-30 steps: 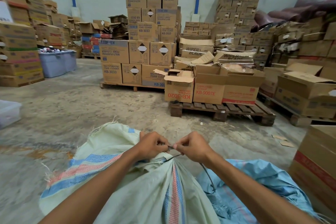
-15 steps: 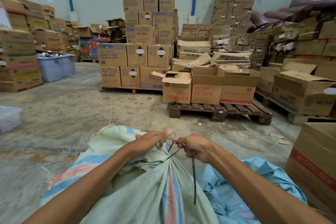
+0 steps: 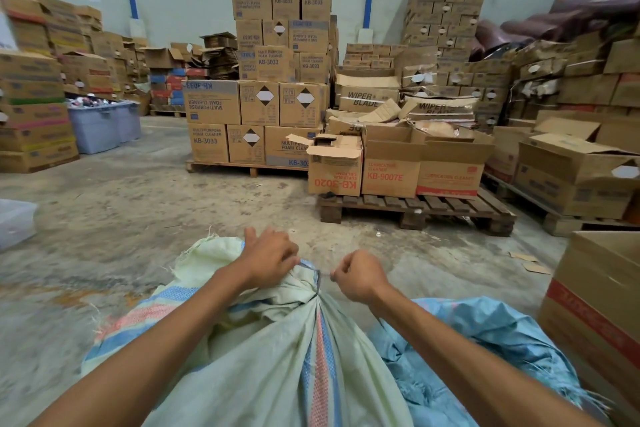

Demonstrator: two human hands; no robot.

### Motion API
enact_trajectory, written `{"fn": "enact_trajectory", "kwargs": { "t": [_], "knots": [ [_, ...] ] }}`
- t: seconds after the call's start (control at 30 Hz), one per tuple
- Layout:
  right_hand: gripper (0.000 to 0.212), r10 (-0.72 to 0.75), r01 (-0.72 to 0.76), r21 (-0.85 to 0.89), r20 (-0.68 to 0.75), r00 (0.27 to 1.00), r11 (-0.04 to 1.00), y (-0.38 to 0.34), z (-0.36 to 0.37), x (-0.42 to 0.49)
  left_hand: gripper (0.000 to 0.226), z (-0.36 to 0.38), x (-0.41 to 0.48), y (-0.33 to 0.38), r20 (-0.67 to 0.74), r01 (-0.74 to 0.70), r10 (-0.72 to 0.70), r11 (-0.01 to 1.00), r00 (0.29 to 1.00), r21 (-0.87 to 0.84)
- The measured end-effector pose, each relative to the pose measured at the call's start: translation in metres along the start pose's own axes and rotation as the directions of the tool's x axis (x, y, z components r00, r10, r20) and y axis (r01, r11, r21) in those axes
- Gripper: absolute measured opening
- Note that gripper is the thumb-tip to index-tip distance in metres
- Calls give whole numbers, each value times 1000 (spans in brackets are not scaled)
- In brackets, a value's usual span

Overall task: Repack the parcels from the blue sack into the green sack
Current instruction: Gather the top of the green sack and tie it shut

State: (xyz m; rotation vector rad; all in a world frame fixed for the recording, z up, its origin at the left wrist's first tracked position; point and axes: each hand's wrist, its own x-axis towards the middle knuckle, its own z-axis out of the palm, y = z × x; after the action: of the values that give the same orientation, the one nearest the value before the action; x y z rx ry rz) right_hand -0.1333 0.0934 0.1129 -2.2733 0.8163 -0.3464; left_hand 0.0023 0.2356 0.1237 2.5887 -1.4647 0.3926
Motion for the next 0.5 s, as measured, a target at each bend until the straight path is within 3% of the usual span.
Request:
{"fn": "enact_trajectory", "kwargs": {
  "t": [0.13, 0.27, 0.37, 0.43, 0.5],
  "knots": [
    [24, -143, 152, -49, 150, 978, 987, 16, 25, -34, 27, 12, -7, -17, 7, 71, -76, 958, 997, 280],
    [26, -245, 252, -24, 165, 955, 967, 19, 39, -39, 25, 22, -4, -10, -17, 76, -76, 908, 997, 413],
    [30, -196, 157, 231, 156, 968, 960, 12, 22, -29, 21, -2, 8, -8, -41, 137, -131, 947, 991, 292],
    [23, -123, 32, 463, 168, 978, 886, 4, 8, -21, 31, -28, 15, -11, 64, 166, -177, 976, 982, 141],
    [21, -52, -59, 571, 176, 983, 819, -3, 3, -12, 40, -52, 18, -14, 162, 133, -139, 990, 977, 43]
  ]
}}
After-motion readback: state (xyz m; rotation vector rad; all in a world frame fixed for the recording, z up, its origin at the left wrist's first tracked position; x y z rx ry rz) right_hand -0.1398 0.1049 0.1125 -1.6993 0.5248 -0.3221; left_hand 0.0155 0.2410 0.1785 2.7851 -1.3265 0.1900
